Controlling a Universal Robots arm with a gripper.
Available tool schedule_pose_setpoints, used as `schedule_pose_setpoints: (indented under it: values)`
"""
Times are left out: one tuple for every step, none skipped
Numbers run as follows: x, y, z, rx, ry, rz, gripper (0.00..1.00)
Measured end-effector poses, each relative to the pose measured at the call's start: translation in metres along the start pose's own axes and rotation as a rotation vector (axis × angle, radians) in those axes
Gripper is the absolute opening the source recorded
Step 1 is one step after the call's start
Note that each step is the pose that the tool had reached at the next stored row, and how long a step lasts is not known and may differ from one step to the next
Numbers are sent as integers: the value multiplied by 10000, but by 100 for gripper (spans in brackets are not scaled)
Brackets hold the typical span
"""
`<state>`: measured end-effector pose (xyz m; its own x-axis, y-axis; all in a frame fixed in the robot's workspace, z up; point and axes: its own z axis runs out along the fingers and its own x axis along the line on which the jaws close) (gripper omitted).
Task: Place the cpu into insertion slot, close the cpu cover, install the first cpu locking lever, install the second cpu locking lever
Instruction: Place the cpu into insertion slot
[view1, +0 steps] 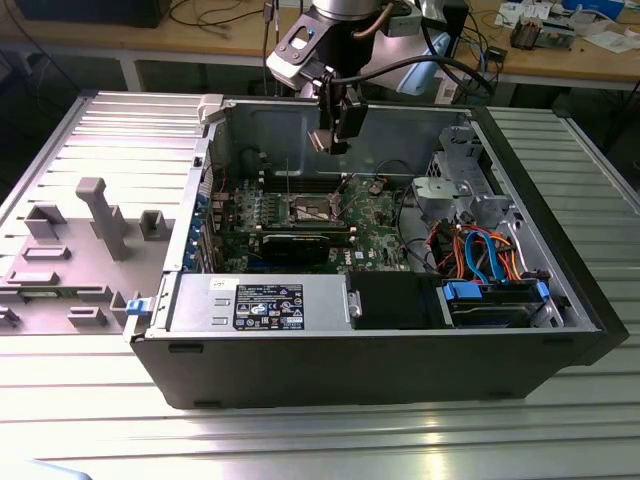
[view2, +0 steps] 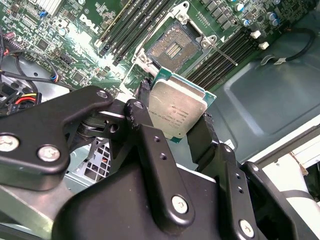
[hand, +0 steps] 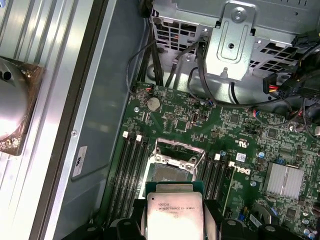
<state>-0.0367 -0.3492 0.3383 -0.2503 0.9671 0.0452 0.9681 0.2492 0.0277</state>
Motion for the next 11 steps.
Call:
schedule_pose_setpoints:
  values:
    - [0,0,0,0,0,0,55]
    - [0,0,0,-1,0,0,55]
    - [0,0,0,0,0,0,55]
    - [0,0,0,0,0,0,55]
    - [0,0,0,-1,0,0,55]
    - [0,0,0,0,0,0,55]
    - [0,0,0,-1,0,3,55]
    - [0,0,0,0,0,12,55]
    - [0,0,0,-2,-1,42,55]
    - [0,0,0,-4,-3,88,55]
    - [0,0,1,-11,-8,260,55]
